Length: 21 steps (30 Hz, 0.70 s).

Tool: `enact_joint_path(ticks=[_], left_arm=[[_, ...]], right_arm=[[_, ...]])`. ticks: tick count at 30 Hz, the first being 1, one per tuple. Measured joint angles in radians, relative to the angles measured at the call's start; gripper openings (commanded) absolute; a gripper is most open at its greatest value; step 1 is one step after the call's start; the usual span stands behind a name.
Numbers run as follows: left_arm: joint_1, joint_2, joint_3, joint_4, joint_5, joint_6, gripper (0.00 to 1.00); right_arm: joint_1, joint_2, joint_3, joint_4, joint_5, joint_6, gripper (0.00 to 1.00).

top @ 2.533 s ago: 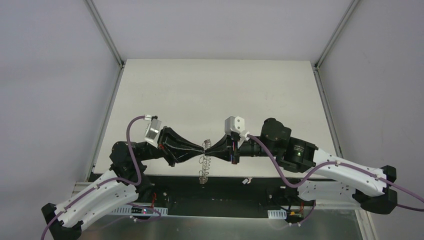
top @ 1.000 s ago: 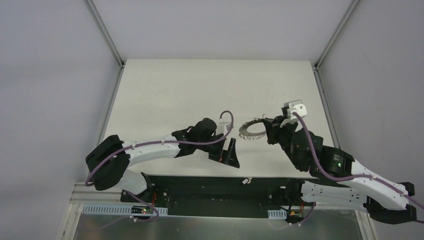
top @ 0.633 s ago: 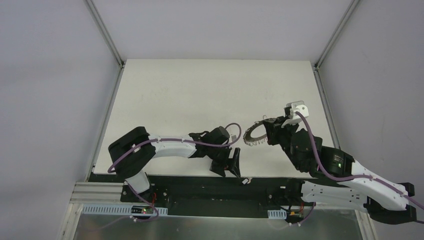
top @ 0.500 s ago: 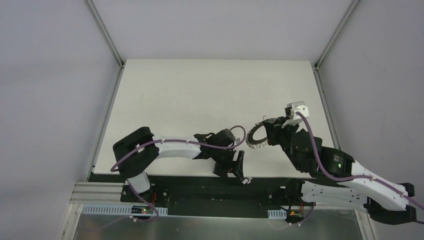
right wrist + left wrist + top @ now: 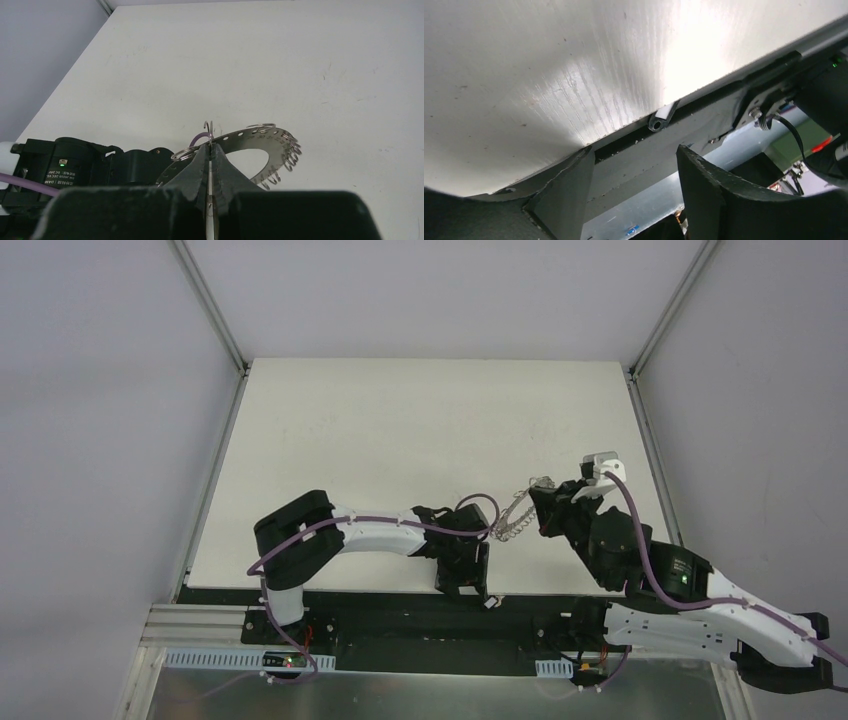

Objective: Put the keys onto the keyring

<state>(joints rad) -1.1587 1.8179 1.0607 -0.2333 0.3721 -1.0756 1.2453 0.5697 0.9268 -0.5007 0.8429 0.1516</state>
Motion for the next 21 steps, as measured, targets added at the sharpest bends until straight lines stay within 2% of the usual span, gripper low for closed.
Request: enact_joint_path(ticks=[12,21], left_arm=[[-0.06,0.162,0.239,-0.158,-0.092,-0.072,0.51],[-0.092,0.185,0.262,-0.246,-0.156,-0.12,0.5]], right_arm=[[0.0,-0.073,-0.035,0.016,-0.049,0.006,0.0],[0.0,-0.13,-0.051,0.015,-0.071,0.025,0.0]])
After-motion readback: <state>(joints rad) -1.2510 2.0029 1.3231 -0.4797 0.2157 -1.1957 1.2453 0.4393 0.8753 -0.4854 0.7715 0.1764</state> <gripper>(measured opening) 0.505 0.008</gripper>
